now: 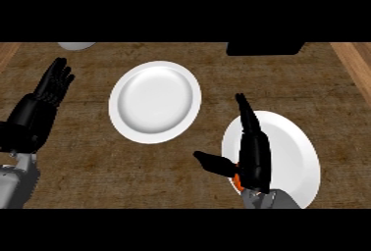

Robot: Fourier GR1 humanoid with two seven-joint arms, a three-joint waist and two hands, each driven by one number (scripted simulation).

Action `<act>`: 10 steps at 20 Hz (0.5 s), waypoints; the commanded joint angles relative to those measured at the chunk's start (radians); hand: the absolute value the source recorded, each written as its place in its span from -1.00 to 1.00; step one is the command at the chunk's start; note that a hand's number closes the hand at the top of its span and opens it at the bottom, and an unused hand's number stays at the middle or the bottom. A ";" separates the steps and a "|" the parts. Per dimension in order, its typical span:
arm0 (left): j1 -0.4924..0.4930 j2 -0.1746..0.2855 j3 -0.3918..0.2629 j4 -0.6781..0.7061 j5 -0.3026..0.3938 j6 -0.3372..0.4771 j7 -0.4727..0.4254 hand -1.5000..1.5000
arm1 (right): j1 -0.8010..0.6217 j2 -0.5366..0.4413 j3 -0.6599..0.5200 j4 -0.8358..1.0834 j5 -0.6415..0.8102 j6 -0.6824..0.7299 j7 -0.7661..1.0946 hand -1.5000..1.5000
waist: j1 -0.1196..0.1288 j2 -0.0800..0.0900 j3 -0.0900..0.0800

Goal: Pick the squash from the plate and place it in the plate

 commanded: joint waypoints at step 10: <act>-0.024 0.004 0.012 -0.006 0.014 -0.020 0.028 0.00 | -0.092 -0.064 -0.011 -0.172 -0.158 0.759 0.651 -1.00 | 0.013 0.008 0.001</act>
